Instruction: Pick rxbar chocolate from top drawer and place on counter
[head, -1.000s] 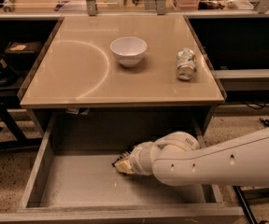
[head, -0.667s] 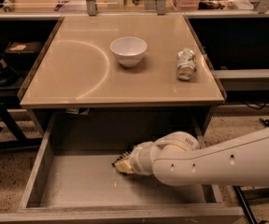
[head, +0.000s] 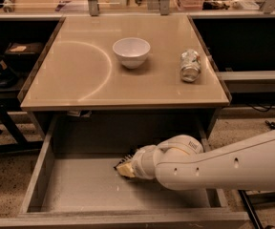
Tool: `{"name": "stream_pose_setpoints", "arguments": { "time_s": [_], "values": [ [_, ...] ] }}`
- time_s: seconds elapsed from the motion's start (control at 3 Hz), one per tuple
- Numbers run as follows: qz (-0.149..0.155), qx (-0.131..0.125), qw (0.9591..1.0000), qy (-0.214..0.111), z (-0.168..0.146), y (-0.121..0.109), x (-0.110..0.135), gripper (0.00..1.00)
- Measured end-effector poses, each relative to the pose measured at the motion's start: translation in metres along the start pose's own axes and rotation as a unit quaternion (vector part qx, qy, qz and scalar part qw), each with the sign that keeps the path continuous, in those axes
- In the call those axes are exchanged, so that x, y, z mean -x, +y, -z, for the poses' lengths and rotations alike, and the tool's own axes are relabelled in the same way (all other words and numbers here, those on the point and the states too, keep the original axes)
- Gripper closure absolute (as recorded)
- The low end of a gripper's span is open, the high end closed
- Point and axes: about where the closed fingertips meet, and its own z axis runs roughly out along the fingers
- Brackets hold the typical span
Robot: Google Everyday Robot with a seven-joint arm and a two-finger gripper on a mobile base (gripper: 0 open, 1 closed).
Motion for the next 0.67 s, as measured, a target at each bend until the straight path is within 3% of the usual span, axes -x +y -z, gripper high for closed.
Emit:
{"name": "stream_pose_setpoints", "arguments": {
  "time_s": [0.67],
  "values": [
    [-0.013,-0.002,0.9999,-0.001,0.0045,0.0023,0.0045,1.00]
  ]
}}
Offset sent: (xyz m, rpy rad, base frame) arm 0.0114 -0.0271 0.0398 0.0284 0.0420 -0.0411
